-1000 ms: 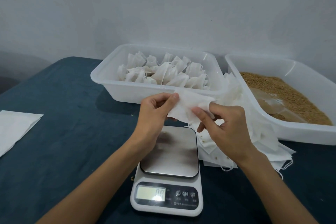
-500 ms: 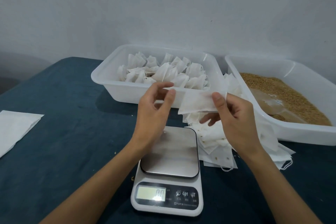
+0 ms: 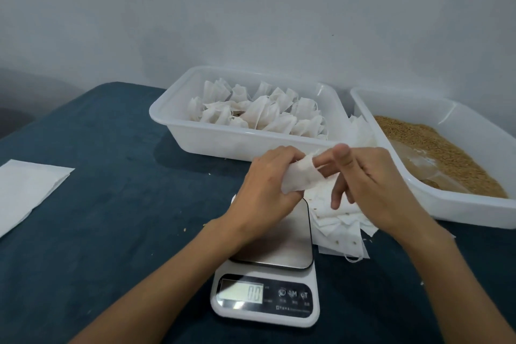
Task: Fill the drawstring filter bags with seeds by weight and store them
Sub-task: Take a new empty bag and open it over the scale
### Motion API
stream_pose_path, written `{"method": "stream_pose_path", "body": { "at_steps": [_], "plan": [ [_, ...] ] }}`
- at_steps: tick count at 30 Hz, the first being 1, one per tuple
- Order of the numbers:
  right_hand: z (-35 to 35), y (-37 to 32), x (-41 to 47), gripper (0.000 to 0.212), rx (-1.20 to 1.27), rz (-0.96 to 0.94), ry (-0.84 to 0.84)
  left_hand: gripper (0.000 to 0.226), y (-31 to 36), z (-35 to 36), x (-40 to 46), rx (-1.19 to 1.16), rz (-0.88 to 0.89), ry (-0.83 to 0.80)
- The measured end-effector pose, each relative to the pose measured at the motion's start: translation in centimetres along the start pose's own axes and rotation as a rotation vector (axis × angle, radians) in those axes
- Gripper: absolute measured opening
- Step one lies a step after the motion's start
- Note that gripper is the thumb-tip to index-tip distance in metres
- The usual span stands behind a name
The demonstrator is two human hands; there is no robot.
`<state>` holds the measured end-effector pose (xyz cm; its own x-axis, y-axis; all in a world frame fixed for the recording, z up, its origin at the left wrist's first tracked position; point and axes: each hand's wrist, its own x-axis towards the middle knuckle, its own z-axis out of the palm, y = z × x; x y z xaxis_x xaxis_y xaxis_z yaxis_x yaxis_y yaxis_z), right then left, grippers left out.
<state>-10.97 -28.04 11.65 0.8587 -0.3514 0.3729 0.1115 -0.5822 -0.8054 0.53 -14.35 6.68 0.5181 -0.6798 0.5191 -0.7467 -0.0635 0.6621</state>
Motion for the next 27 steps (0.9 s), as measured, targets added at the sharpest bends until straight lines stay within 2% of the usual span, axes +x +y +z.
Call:
{"method": "stream_pose_path", "body": {
  "at_steps": [2, 4, 6, 7, 10, 12, 14, 15, 16, 18, 19, 21, 27],
  "plan": [
    [-0.2, -0.9, 0.3, 0.084, -0.014, 0.018, -0.055, 0.037, 0.6, -0.1, -0.1, -0.087, -0.041, -0.016],
    [0.3, -1.4, 0.4, 0.101, -0.086, 0.016, -0.179, 0.042, 1.2, 0.2, -0.4, -0.174, -0.081, -0.039],
    [0.7, -2.0, 0.4, 0.102, -0.15, -0.009, -0.204, 0.038, 1.5, 0.3, -0.7, -0.269, -0.144, -0.043],
    [0.6, -2.5, 0.4, 0.092, -0.141, -0.031, -0.145, 0.035, 1.4, 0.3, -0.7, -0.313, -0.179, -0.046],
    [-2.4, -2.5, 1.4, 0.058, -0.15, -0.107, 0.191, 0.032, 1.2, 0.2, -0.7, -0.446, -0.265, -0.058],
    [-6.0, -0.3, 2.6, 0.042, -0.281, -0.081, 0.35, 0.036, 1.2, 0.2, -0.7, -0.521, -0.297, -0.06],
    [-10.5, 3.8, 4.1, 0.025, -0.499, 0.048, 0.418, 0.038, 1.2, 0.2, -0.8, -0.573, -0.299, -0.061],
    [-13.0, 6.2, 4.8, 0.023, -0.639, 0.165, 0.4, 0.039, 1.2, 0.2, -0.8, -0.594, -0.297, -0.063],
    [-15.3, 8.5, 5.3, 0.03, -0.777, 0.323, 0.331, 0.04, 1.2, 0.2, -0.8, -0.612, -0.301, -0.061],
    [-18.7, 12.5, 5.8, 0.061, -0.978, 0.642, 0.082, 0.038, 1.2, 0.2, -0.7, -0.645, -0.318, -0.045],
    [-19.7, 13.9, 5.8, 0.075, -1.025, 0.736, -0.027, 0.037, 1.2, 0.2, -0.7, -0.654, -0.324, -0.036],
    [-20.5, 15.8, 5.4, 0.085, -1.017, 0.804, -0.131, 0.034, 1.1, 0.2, -0.6, -0.66, -0.329, -0.018],
    [-20.0, 17.2, 5.0, 0.066, -0.978, 0.721, -0.166, 0.035, 0.9, 0.4, -0.6, -0.658, -0.317, -0.014]
  ]
}}
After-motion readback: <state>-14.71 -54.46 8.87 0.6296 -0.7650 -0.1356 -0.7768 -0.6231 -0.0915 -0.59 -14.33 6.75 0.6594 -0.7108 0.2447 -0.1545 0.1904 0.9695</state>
